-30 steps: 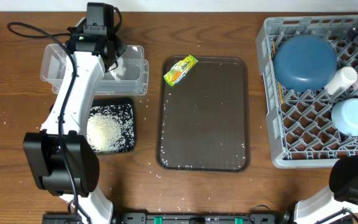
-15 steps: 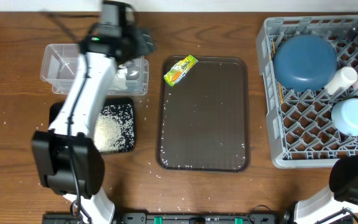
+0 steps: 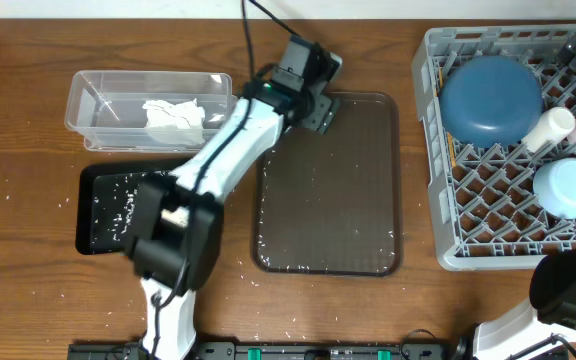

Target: Sort waste into correct bins and load items into the dishwasher rack

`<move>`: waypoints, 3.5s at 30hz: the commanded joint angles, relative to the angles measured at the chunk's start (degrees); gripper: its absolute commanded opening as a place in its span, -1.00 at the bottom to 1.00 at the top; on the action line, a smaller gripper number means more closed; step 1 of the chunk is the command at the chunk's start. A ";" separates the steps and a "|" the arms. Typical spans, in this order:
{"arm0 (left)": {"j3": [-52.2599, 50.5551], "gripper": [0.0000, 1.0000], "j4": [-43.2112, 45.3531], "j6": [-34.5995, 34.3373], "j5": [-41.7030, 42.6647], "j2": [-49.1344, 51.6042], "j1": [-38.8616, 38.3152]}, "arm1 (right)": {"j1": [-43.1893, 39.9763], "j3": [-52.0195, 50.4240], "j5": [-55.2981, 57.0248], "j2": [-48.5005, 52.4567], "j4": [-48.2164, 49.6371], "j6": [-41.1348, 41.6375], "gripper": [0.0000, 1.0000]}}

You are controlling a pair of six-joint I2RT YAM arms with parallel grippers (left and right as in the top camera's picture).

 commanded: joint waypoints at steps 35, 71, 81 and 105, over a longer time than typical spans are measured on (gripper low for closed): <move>-0.81 -0.31 3.67 1.92 -4.13 10.91 1.38 | -0.15 0.39 0.55 0.15 -0.09 0.74 0.97; -0.83 -0.10 -11.89 -66.55 -3.61 -12.55 31.26 | -0.15 0.39 0.55 0.15 -0.09 0.74 0.99; -0.81 0.18 -12.28 -63.08 7.10 -13.14 32.46 | -0.15 0.39 0.55 0.15 -0.09 0.74 0.98; -27.04 0.65 -37.31 -35.06 16.90 -53.62 32.30 | -0.15 0.39 0.55 0.15 -0.09 0.74 0.98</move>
